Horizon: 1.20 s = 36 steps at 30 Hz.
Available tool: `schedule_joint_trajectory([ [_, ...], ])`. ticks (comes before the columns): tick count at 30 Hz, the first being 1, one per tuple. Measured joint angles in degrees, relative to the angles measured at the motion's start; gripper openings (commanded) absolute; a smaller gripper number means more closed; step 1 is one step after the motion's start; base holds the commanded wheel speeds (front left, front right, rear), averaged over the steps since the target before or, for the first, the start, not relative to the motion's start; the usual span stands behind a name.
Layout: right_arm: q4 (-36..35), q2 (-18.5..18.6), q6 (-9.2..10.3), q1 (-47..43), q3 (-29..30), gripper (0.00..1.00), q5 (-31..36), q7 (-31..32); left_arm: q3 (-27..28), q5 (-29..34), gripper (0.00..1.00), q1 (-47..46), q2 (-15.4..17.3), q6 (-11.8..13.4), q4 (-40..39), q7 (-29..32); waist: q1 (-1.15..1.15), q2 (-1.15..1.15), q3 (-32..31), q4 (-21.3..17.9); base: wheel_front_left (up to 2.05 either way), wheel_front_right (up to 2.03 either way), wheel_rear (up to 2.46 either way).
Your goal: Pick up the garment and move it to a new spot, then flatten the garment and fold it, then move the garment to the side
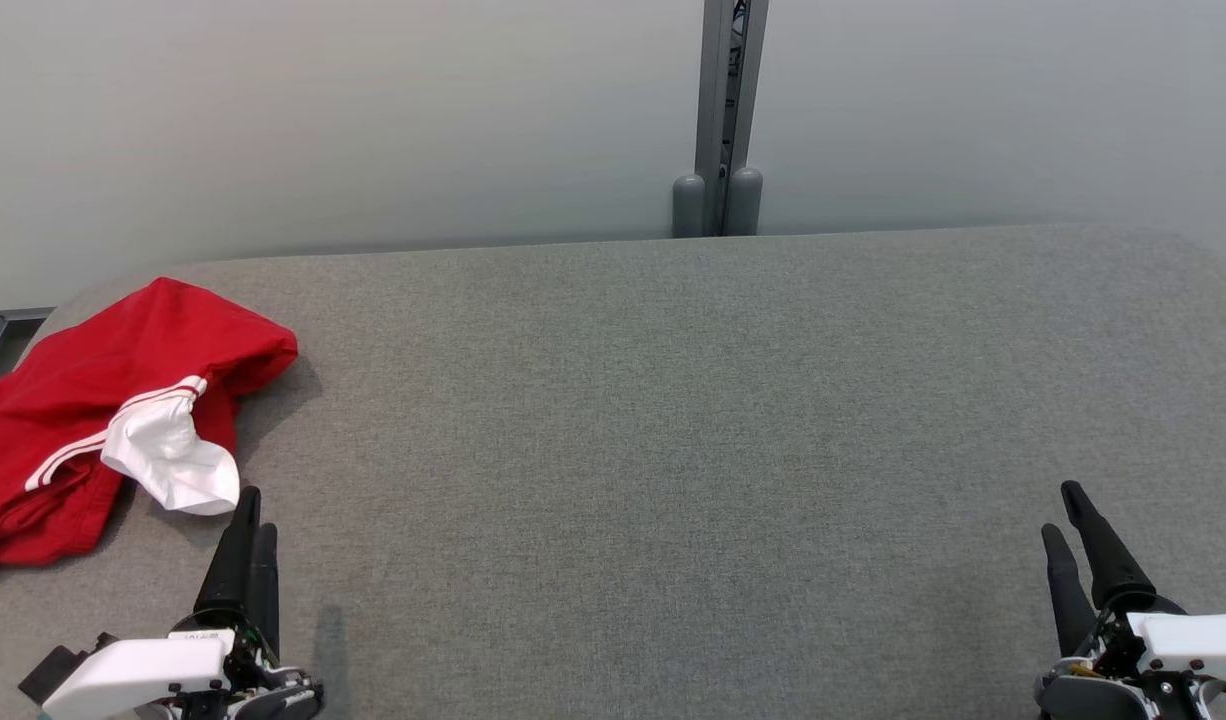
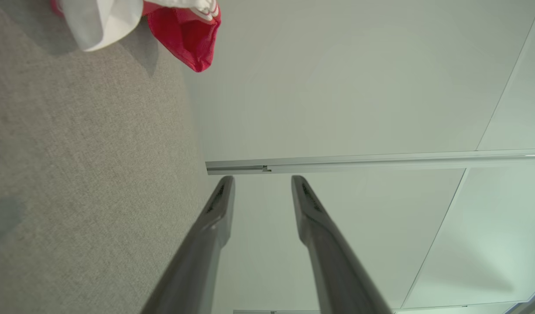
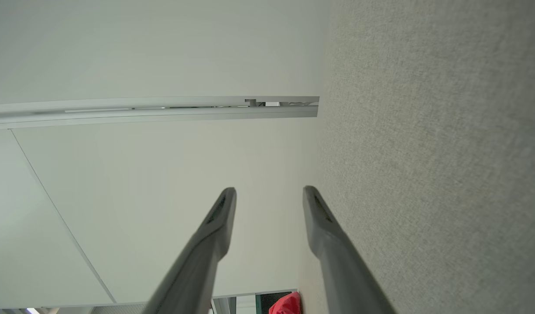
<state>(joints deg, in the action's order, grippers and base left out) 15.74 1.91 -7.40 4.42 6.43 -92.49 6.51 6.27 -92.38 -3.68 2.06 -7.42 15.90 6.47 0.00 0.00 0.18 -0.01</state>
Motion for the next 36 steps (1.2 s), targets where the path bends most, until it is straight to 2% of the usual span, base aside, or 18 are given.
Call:
schedule_joint_trajectory([
  [6,-0.44,-0.14,0.02,-0.9,-0.92,1.0,0.58,-1.53,-1.42,0.09,1.0,0.83,-0.22,0.01,0.23,-1.62,0.0,0.0,0.03,-0.04,0.0,0.0,0.0],
  [11,-1.15,-0.07,0.01,-1.41,-1.3,1.0,4.24,-2.91,-2.15,2.18,1.0,0.83,-0.19,0.01,0.21,-3.05,0.0,0.0,0.01,-0.16,0.0,0.0,0.0],
  [23,-4.33,0.36,0.01,-2.14,-2.41,1.0,22.57,-5.97,-4.81,16.35,1.0,0.88,-0.03,0.54,-0.37,-6.02,0.0,0.0,-0.04,-0.39,0.0,0.0,0.0],
  [36,-7.62,0.43,0.01,-3.6,-3.27,1.0,39.46,-8.69,-7.15,33.48,1.0,2.28,0.12,4.52,-1.32,-8.87,0.0,0.0,-0.19,-0.67,0.0,0.0,0.0],
])
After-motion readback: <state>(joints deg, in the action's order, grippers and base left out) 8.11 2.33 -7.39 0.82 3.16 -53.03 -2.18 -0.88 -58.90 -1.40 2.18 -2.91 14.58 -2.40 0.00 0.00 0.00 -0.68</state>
